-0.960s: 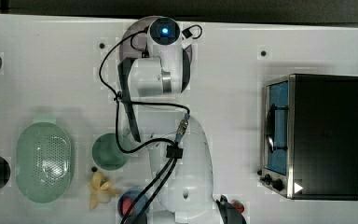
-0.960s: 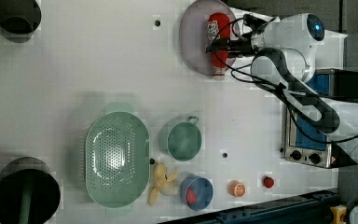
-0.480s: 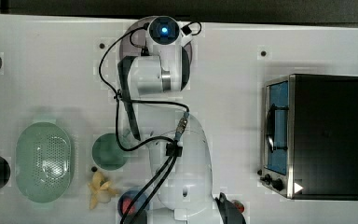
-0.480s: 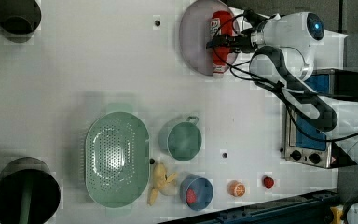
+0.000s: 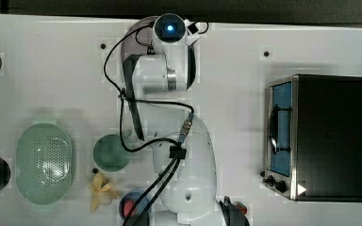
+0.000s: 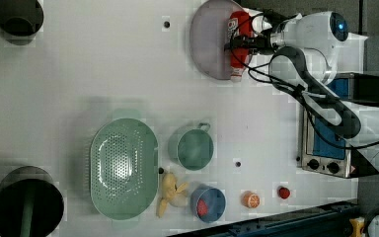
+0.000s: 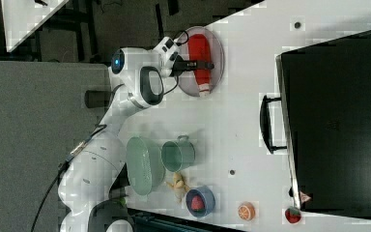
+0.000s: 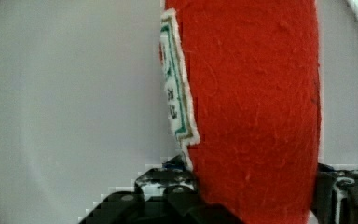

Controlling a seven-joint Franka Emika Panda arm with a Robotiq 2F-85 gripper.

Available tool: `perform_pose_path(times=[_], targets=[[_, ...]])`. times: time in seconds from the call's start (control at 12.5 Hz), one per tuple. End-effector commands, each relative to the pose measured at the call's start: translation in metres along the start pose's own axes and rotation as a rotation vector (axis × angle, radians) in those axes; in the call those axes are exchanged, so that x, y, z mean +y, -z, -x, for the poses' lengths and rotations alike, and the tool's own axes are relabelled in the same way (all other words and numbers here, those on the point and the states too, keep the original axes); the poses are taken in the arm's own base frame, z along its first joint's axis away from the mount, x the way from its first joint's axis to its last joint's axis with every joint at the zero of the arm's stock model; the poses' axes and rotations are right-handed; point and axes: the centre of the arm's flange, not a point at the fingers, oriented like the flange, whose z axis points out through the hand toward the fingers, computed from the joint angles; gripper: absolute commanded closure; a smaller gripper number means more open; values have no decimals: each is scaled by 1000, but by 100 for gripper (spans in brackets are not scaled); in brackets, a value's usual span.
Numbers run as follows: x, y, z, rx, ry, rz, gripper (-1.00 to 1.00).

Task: Pick ketchup from plate and place it on table.

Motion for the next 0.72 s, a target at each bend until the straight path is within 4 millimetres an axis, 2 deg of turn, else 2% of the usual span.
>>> perform_pose_path(times=[0.08, 0.24, 0.4, 0.56, 0.72], targets=[[7, 117, -23, 93, 6, -3, -27], [19, 173, -17, 58, -22, -1, -27], [38, 222, -2, -2, -68, -12, -27], [60, 257, 19, -42, -111, -23, -27], [85, 283, 40, -33, -146, -15, -27]])
